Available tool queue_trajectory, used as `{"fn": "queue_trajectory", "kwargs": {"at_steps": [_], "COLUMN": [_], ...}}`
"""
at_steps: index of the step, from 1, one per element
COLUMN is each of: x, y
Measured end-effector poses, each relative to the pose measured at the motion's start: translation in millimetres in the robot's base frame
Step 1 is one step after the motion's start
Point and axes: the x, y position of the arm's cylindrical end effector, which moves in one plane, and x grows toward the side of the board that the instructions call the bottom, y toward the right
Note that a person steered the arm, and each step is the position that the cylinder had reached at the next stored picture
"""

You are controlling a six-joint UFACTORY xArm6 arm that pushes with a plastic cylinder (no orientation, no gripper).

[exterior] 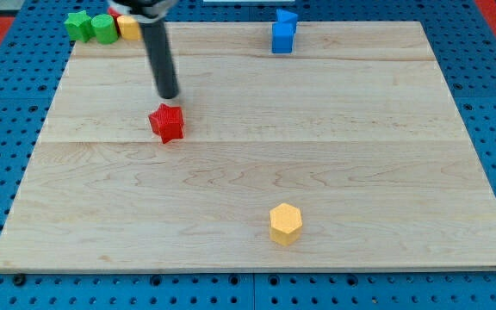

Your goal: Move the red star towards the left of the board

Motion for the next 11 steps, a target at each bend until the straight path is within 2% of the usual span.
{"fn": "queue_trajectory", "kwargs": {"at_steps": [1,2,4,5,7,8,9,10,11], "x": [60.4,100.2,139.1,168.9,158.3,167.0,203.9,186.9,156.7], "y": [-21.9,-64.5,5.3,-50.3,-26.0,-74.0,-108.4,-55.5,-54.9]}}
